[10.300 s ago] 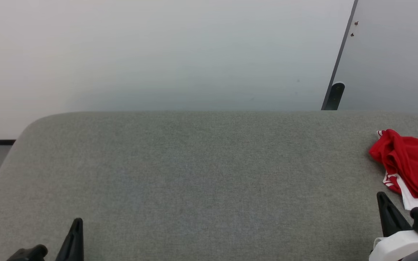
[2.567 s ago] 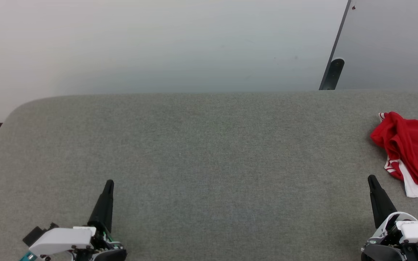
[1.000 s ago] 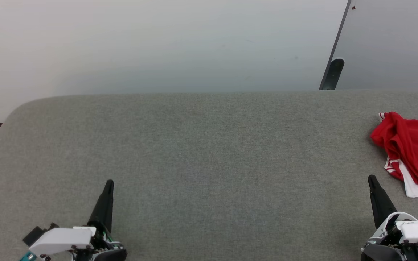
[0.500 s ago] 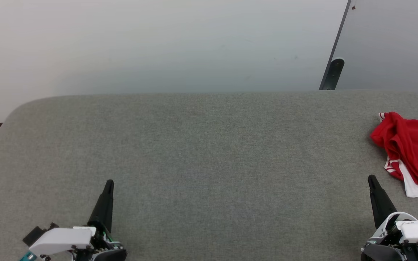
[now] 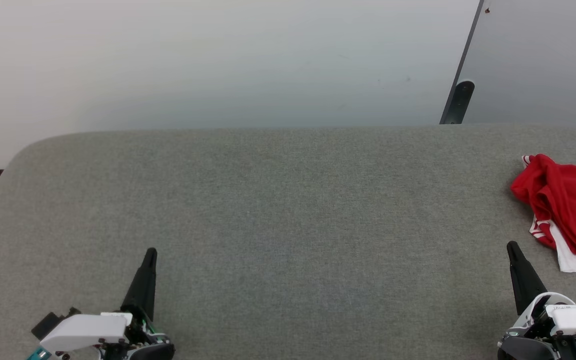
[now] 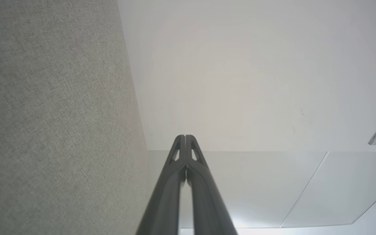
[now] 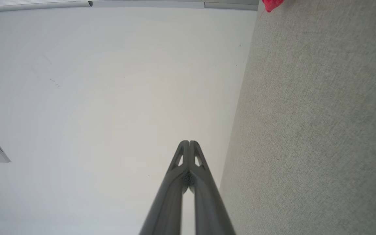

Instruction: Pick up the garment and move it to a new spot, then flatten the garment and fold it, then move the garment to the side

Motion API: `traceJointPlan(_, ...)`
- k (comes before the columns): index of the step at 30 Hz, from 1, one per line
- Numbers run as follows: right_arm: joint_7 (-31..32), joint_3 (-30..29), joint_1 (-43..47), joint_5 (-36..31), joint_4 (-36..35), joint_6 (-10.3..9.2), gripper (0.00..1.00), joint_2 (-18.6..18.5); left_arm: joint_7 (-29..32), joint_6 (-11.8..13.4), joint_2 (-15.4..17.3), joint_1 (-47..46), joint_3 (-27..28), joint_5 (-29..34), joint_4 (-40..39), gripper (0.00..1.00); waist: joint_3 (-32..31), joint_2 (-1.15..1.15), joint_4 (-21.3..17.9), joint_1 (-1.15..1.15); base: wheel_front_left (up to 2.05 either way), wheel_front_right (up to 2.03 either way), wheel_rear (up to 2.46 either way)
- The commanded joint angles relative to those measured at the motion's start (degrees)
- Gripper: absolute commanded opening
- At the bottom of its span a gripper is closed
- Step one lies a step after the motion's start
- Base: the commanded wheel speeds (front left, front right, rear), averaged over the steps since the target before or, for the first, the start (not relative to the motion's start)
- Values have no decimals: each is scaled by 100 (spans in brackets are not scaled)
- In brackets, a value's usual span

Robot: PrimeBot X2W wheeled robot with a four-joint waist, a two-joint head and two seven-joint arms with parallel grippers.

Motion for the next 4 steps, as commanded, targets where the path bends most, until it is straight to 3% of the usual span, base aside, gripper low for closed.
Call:
traceJointPlan(1,6,10,-8,25,-11,2,0,23,17,-21,6,-61,15,-18,-3,0,0,0,0,0,0,0,0)
traceJointPlan(4,6,10,-8,25,-11,2,0,23,17,-21,6,-61,15,-18,-3,0,0,0,0,0,0,0,0)
